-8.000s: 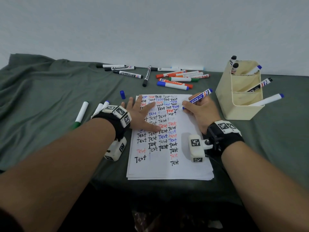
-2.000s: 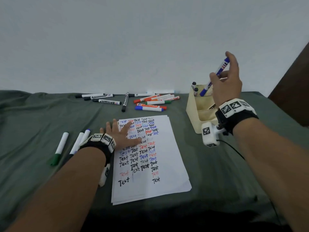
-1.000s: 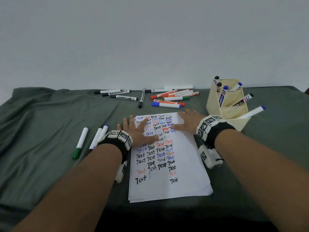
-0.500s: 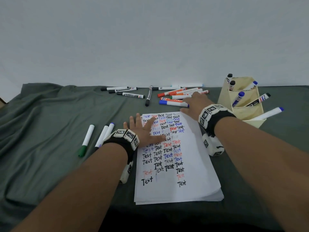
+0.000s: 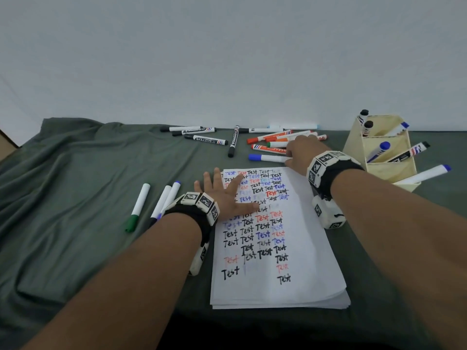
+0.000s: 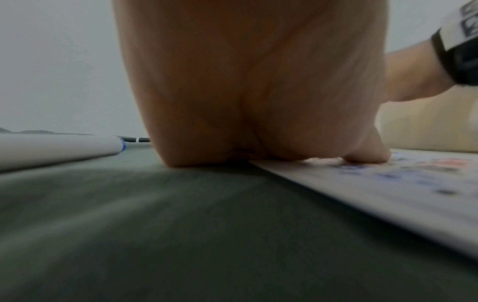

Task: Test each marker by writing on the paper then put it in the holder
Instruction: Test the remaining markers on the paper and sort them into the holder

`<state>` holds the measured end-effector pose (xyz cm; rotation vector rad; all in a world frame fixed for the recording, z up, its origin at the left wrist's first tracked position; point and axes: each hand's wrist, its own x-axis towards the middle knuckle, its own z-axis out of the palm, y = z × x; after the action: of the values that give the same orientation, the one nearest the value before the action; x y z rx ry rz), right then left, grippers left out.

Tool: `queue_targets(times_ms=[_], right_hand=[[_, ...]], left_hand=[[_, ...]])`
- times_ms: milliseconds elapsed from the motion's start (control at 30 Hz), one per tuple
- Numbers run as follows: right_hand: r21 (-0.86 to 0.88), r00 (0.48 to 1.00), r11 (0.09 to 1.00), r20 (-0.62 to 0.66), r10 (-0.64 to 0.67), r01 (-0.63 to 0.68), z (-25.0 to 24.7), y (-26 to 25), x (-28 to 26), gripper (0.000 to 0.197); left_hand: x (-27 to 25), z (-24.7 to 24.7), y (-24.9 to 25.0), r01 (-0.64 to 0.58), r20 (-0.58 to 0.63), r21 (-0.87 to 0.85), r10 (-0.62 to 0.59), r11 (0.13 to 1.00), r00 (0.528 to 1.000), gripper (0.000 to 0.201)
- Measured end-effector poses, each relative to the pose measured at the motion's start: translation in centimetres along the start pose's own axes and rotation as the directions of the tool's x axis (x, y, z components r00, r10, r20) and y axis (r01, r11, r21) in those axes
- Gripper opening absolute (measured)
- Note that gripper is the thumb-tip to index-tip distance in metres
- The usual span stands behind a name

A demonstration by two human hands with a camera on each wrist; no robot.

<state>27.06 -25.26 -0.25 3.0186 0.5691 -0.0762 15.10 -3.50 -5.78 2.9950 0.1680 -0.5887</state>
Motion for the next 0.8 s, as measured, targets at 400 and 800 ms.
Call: queue_targets(times_ms=[400, 800], right_hand=[[0.809, 0.916, 0.577, -0.309, 0.255, 0.112, -5.9, -0.5, -4.2, 0.008], [0.974, 0.943, -0.226, 0.091, 0.319, -0.017, 1.7, -1.8, -7.1, 0.006]], left_hand=[[0.3, 0.2, -0.1, 0.003, -0.027, 0.009, -0.003, 1.0, 1.0, 0.118], [0.5, 0.1, -0.2, -0.005, -0.016, 0.003, 0.005, 1.0, 1.0, 0.127]])
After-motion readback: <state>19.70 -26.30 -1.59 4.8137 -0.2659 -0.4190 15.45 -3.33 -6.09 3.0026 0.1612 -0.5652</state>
